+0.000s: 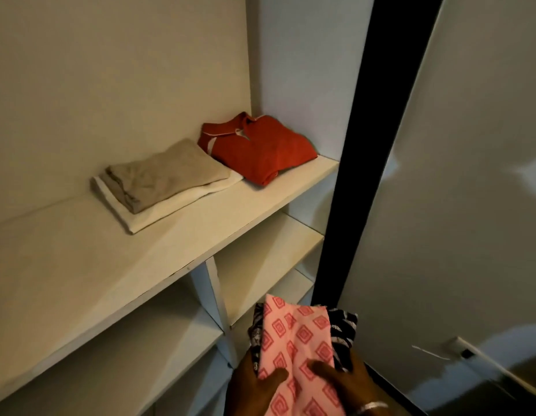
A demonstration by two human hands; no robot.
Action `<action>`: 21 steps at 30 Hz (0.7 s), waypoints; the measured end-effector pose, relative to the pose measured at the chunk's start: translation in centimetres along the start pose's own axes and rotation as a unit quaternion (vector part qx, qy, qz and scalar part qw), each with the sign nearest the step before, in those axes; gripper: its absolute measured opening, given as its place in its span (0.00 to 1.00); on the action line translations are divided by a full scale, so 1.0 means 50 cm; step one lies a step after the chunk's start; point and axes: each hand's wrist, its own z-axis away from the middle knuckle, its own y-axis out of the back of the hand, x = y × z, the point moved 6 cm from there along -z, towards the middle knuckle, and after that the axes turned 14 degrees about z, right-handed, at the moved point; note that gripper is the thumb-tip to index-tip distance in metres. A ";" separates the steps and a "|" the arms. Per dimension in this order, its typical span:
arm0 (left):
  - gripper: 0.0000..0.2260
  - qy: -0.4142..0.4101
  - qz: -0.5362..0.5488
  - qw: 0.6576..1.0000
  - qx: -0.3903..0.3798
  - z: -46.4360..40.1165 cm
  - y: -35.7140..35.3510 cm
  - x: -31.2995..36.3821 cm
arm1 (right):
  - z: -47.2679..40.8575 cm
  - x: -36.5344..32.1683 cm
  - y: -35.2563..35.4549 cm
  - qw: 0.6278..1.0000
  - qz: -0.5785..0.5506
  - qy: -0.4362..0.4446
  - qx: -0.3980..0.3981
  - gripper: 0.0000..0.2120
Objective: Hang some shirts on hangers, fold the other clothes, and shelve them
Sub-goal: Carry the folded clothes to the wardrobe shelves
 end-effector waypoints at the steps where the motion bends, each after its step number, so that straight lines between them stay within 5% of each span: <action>1: 0.31 -0.012 0.012 1.000 0.019 -0.015 0.003 0.004 | -0.029 -0.009 -0.002 1.000 -0.012 -0.012 -0.007 0.43; 6: 0.24 0.011 0.069 0.988 0.135 -0.061 -0.002 0.025 | -0.151 -0.126 -0.005 0.998 0.026 0.026 -0.042 0.35; 17: 0.10 -0.095 0.185 0.925 0.319 -0.260 -0.013 0.181 | -0.462 -0.396 -0.033 0.957 0.131 0.180 -0.185 0.24; 19: 0.09 -0.086 0.194 0.906 0.366 -0.317 0.004 0.159 | -0.536 -0.404 -0.063 0.941 0.183 0.199 -0.203 0.27; 21: 0.21 -0.039 0.175 0.893 0.412 -0.351 0.027 0.104 | -0.602 -0.359 -0.094 0.917 0.273 0.224 -0.186 0.38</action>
